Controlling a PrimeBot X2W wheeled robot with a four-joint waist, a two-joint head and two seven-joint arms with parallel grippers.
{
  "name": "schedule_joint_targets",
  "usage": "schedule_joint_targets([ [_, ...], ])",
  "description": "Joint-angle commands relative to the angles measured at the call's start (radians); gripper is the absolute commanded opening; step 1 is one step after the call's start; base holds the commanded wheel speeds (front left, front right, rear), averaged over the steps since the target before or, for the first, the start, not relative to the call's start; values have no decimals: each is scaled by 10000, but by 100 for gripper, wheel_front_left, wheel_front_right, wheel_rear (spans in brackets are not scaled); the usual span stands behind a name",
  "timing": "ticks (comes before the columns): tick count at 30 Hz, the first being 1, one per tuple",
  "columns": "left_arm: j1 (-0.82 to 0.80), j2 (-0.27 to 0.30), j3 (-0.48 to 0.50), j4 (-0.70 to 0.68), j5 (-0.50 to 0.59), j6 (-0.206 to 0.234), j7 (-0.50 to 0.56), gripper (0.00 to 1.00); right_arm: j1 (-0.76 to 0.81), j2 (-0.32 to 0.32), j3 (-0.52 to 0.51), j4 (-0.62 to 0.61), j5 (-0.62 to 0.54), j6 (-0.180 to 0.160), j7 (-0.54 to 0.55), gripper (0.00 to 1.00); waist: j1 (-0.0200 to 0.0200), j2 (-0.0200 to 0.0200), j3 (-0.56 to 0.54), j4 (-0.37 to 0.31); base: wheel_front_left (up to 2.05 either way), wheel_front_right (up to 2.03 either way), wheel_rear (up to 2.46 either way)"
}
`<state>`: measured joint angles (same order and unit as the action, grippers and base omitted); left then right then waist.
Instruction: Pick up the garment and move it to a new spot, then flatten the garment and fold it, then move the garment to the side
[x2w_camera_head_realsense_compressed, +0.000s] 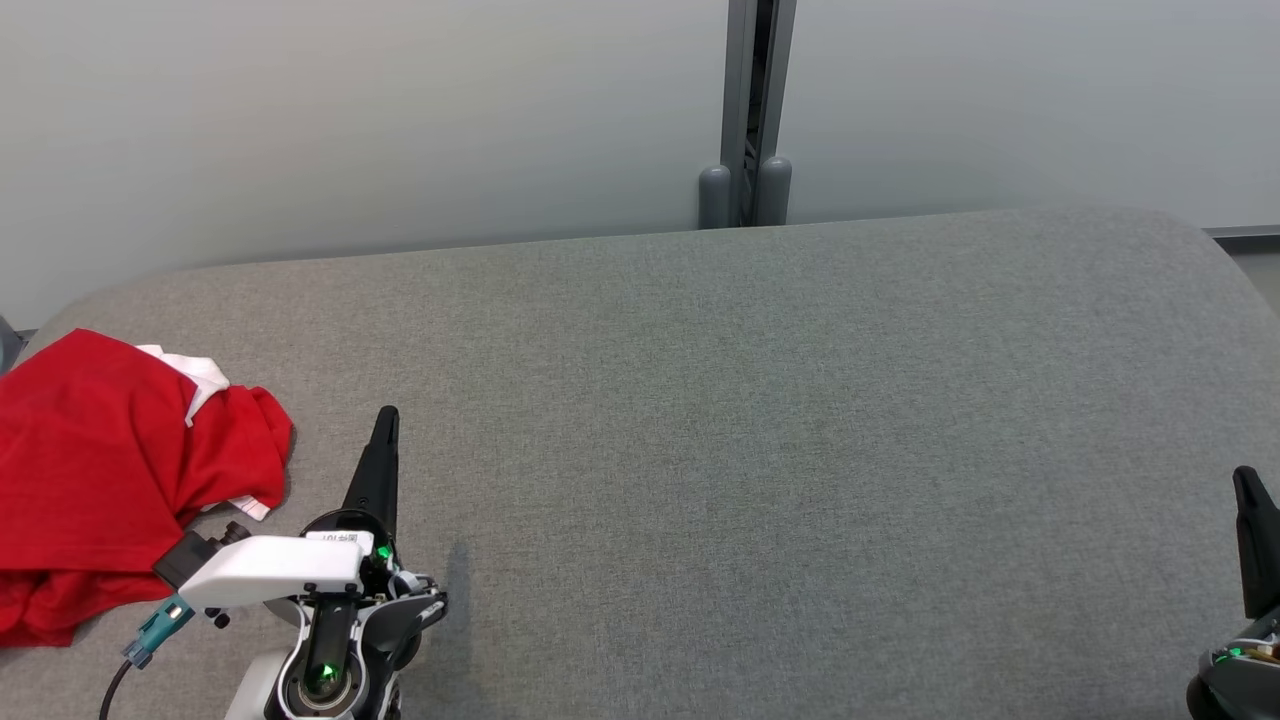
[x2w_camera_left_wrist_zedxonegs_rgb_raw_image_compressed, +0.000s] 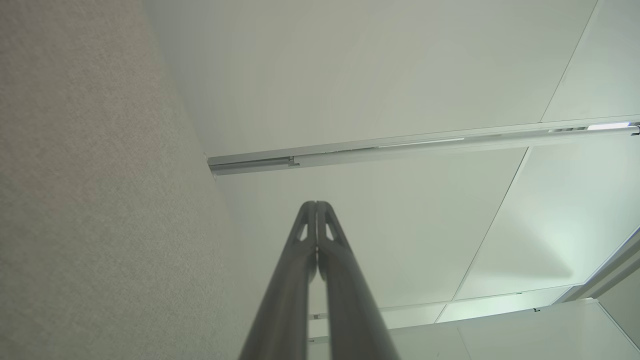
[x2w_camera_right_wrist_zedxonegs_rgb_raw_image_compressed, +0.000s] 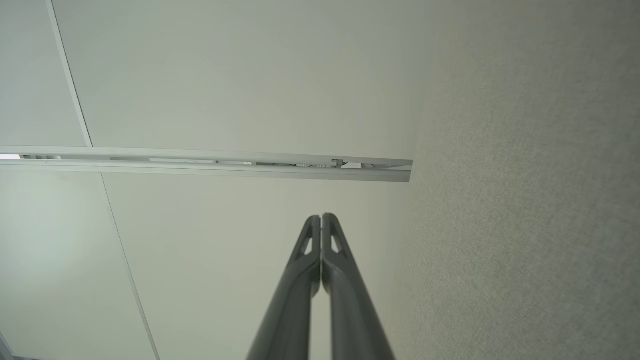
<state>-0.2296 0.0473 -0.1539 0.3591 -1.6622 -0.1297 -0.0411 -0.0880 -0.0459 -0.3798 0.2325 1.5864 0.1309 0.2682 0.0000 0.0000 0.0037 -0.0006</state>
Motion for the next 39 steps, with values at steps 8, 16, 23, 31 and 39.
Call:
schedule_joint_targets([
  [8,-131,59,3,-9,26,-37,0,0,-41,-88,-19,-12,66,-3,65,0,0,0,0,0,0,0,0],
  [16,-132,60,3,-9,24,-37,0,0,-41,-88,-19,-12,66,-3,65,0,0,0,0,0,0,0,0],
  [23,432,-49,-22,302,-8,4,-14,100,279,229,46,332,-27,-2,-42,100,0,0,4,0,0,0,0],
  [31,631,-39,124,-92,166,2,-255,100,234,191,587,111,-443,-2,-624,100,0,0,9,5,0,0,0],
  [39,808,-30,282,-317,472,0,-477,100,121,156,930,10,-1296,-1,-1154,100,0,0,11,42,0,0,0],
])
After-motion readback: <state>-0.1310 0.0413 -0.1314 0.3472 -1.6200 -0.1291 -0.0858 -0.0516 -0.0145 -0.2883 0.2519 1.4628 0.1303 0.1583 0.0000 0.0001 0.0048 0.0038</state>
